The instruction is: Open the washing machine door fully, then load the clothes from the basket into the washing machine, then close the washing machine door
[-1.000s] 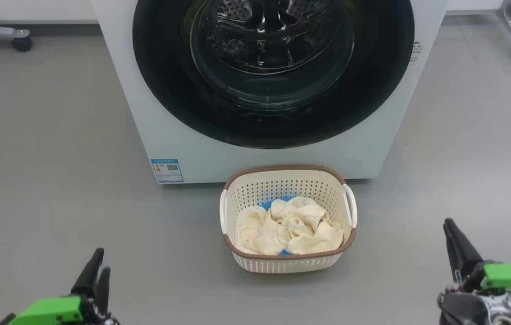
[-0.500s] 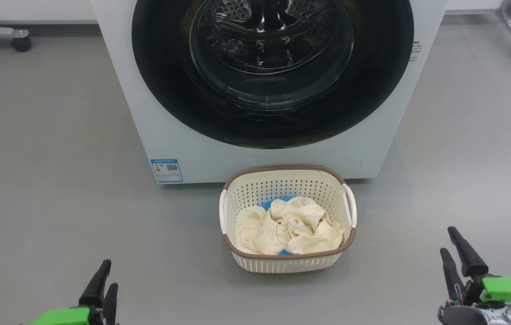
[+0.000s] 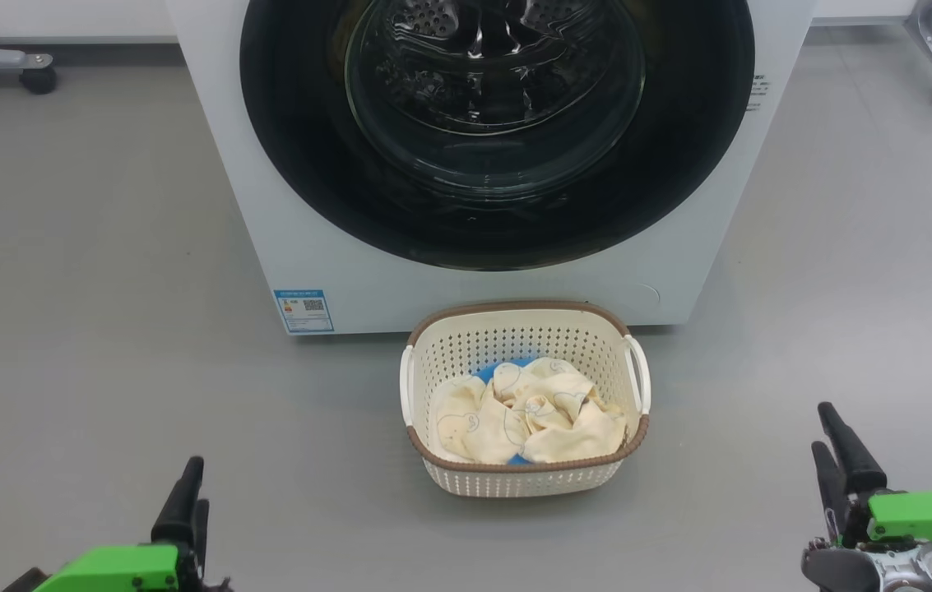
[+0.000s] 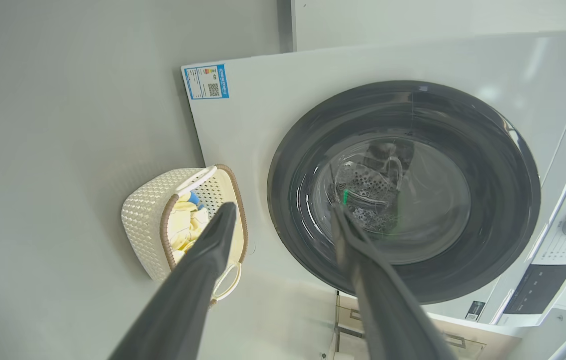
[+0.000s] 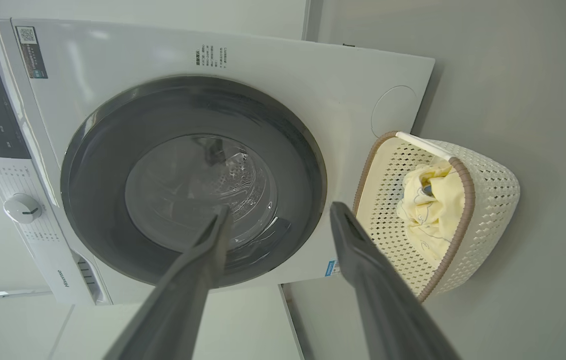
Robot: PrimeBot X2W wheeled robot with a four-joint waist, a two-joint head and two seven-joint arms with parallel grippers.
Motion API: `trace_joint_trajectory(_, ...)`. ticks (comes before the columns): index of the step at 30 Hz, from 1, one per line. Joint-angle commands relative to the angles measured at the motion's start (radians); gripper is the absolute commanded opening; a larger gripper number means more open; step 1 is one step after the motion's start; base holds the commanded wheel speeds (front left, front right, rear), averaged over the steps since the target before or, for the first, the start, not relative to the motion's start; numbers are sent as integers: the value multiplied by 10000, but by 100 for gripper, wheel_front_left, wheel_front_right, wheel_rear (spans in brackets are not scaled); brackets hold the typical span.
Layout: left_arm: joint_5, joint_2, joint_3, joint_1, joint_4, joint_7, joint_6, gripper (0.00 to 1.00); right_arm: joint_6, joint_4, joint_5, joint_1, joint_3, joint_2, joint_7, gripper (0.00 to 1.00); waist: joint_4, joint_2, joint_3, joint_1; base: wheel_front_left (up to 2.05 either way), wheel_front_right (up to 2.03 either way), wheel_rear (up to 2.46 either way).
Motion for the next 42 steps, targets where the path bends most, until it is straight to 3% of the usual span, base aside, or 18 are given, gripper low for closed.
trace_joint_trajectory(1, 357, 197, 16, -587, -397, -117, -19, 100, -7, -275, -316, -631, 106, -336, -137, 100, 2, 0, -3, 0, 0, 0, 0)
trace_joint_trajectory(21, 4457, 78, 85, -659, -913, -716, 148, 100, -12, -184, -4306, -968, 450, -578, -866, 100, 9, 0, -41, 0, 0, 0, 0)
trace_joint_trajectory(42, 8472, 338, -768, -765, -1370, -1342, 477, 100, -17, -83, -8128, -1250, 263, -471, -1382, 100, 38, 0, -24, 0, 0, 0, 0)
